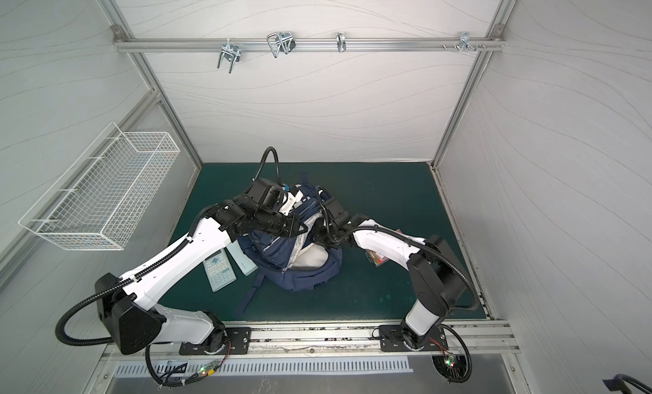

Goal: Pack the student bag

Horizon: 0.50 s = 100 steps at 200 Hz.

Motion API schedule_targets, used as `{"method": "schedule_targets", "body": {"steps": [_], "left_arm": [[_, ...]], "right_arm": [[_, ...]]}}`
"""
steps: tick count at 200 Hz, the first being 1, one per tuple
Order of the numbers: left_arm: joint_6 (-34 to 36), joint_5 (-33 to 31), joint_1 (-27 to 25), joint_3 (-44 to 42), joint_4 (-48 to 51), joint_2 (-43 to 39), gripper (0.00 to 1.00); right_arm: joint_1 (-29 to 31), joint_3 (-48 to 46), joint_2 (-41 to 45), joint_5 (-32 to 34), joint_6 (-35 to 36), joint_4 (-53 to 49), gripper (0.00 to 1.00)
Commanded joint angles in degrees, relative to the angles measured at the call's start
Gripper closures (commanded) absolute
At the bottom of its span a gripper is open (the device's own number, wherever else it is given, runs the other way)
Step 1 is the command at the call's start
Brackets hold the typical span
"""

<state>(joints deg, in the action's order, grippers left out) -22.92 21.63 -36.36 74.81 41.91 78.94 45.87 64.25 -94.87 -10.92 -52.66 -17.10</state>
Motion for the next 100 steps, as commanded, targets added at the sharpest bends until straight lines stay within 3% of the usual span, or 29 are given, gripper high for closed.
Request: {"method": "schedule_targets", "body": {"steps": [1,27,49,70,81,100], "left_arm": [[-1.6,6.3,-0.9,0.7,-10.7,0.1,1.00],[-2.4,3.2,-0.7,-0.8,-10.3,1.4,1.00],[-3.4,1.3,-0.5,-1.7,-9.8,3.1,1.00],[-5.2,-1.2,-0.5,-2.6,-9.2,3.6,0.63],[-6.4,-3.9,-0.4,-2.9,-7.9,2.8,0.52],[-8.6,-9.9,0.3,-3.0,-1.8,0.2,0.42]], "right_arm": [[0.9,2.3,-2.8,-0.7,1.8,4.3,0.68],[-1.5,-0.7,1.7,2.9,2.2,-0.9,0.39],[-4.2,-3.9,9.1,7.2,3.6,-10.2,0.29],[-5.2,-6.0,16.3,13.6,5.4,-20.5,0.27],[-5.2,-6.8,19.5,15.0,7.1,-24.6,0.26],[-1.2,-8.1,23.7,16.0,11.4,-27.6,0.27]]}}
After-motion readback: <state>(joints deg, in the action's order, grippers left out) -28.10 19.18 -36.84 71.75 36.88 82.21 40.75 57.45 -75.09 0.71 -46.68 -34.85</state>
